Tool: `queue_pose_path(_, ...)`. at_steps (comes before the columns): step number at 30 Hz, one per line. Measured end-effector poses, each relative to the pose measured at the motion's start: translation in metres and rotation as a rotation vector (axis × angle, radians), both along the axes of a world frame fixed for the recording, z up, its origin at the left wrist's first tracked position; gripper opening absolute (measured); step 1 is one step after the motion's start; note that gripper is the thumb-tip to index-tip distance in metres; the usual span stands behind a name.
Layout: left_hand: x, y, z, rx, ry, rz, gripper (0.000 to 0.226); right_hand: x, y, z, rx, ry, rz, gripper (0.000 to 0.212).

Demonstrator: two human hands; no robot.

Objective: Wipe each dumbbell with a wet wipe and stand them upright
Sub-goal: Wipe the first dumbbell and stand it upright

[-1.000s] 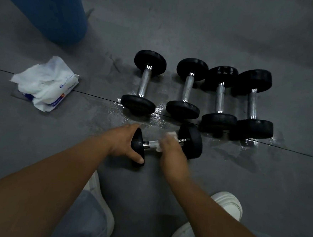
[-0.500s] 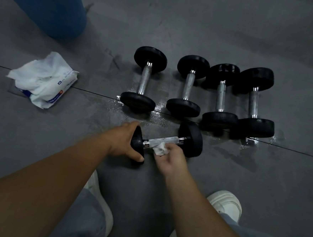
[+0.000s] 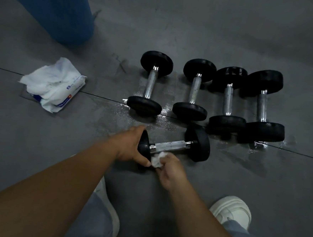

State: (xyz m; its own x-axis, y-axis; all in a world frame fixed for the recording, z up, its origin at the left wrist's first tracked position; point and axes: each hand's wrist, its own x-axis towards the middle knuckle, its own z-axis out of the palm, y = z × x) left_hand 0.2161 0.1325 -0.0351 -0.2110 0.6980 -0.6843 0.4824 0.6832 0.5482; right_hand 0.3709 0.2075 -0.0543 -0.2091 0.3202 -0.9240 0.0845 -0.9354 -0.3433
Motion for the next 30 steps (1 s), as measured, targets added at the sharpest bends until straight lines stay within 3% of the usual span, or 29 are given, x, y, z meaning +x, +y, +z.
queue_pose_path(3,0.002,-0.002,-0.002,0.013,-0.008,0.01,0.127,-0.007,0.014,-0.007,0.015,-0.059,-0.12,0.021)
queue_pose_path(9,-0.005,-0.002,0.0,0.037,-0.019,0.045,0.125,0.003,0.013,0.01,-0.102,0.016,-0.343,0.03)
queue_pose_path(11,0.01,-0.008,0.003,0.043,0.048,0.034,0.125,0.003,0.022,0.006,-0.12,-0.033,-0.416,0.028)
queue_pose_path(15,0.049,-0.028,0.015,0.155,0.257,0.02,0.11,0.003,0.021,0.004,-0.154,-0.099,-0.348,0.028)
queue_pose_path(17,0.049,-0.026,0.014,0.164,0.206,0.074,0.107,0.016,0.012,0.005,-0.169,-0.111,-0.328,0.029)
queue_pose_path(19,0.048,-0.023,0.008,0.034,0.03,0.098,0.12,0.024,0.009,0.006,-0.181,-0.12,-0.314,0.032)
queue_pose_path(21,0.053,-0.022,0.004,-0.06,-0.034,0.032,0.128,0.028,0.012,0.007,-0.192,-0.12,-0.283,0.035)
queue_pose_path(26,0.048,-0.013,0.009,-0.012,0.131,-0.072,0.119,0.024,0.016,0.011,-0.217,-0.104,-0.31,0.042)
queue_pose_path(30,0.029,0.005,0.019,0.179,0.398,-0.209,0.117,0.003,0.029,0.012,-0.192,-0.02,-0.347,0.039)
